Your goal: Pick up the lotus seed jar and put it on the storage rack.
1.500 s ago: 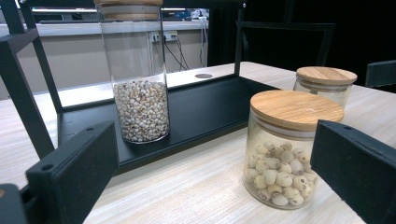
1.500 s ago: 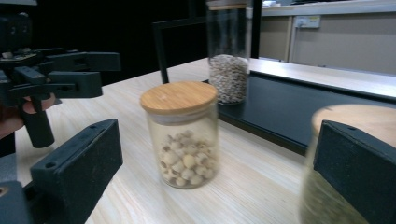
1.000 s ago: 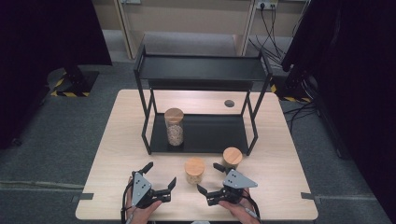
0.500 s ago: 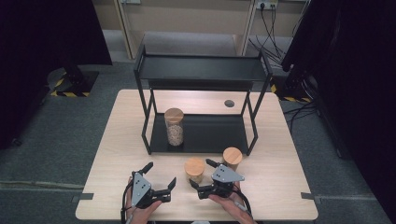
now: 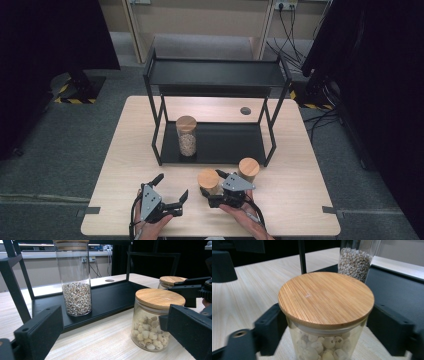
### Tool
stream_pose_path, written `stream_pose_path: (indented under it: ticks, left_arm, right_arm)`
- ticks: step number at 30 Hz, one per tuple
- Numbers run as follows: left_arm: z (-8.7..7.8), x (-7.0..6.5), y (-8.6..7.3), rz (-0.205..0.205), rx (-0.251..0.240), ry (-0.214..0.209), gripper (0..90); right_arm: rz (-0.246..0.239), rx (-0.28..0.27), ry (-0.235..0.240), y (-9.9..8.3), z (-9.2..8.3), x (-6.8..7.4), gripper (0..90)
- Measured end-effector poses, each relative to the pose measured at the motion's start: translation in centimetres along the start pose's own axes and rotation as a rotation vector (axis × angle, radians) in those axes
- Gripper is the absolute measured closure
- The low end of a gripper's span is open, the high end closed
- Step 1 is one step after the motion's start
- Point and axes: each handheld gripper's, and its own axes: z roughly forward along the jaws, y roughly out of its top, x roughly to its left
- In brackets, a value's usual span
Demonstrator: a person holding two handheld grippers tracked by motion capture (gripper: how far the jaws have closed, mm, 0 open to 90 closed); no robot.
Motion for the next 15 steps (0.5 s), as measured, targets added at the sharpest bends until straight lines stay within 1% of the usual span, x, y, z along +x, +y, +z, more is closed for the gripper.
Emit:
stream_pose_path:
  ticks: [1, 2, 4, 8, 9, 12, 14, 15]
  left_arm:
    - [0.0, 0.0, 0.0, 0.0, -0.001, 0.0, 0.5]
    - [0.0, 0.0, 0.0, -0.001, -0.002, 0.001, 0.5]
    - [0.0, 0.0, 0.0, 0.0, -0.003, 0.001, 0.5]
    - [0.0, 0.0, 0.0, 0.0, -0.001, -0.001, 0.5]
    - [0.0, 0.0, 0.0, 0.0, -0.001, -0.001, 0.5]
    - [0.0, 0.0, 0.0, 0.001, 0.002, -0.001, 0.5]
    - [0.0, 0.0, 0.0, -0.002, -0.001, -0.001, 0.5]
    - [0.0, 0.0, 0.0, -0.002, -0.001, -0.001, 0.5]
  right_arm:
    - [0.0, 0.007, 0.006, 0.1, 0.1, 0.0, 25.1]
    - [-0.003, 0.01, -0.001, 0.3, 0.1, 0.2, 25.4]
    - [0.005, 0.012, -0.001, 0.4, 0.1, 0.2, 25.5]
    - [0.011, -0.009, -0.033, 0.1, 0.0, 0.6, 25.6]
    - [0.014, -0.012, -0.042, 0.3, 0.0, 0.8, 25.6]
    - [0.022, -0.014, -0.051, 0.9, 0.1, 0.8, 25.5]
    - [0.028, -0.016, -0.071, 1.5, 0.3, 1.0, 25.5]
    - [0.028, -0.016, -0.071, 1.5, 0.3, 1.0, 25.5]
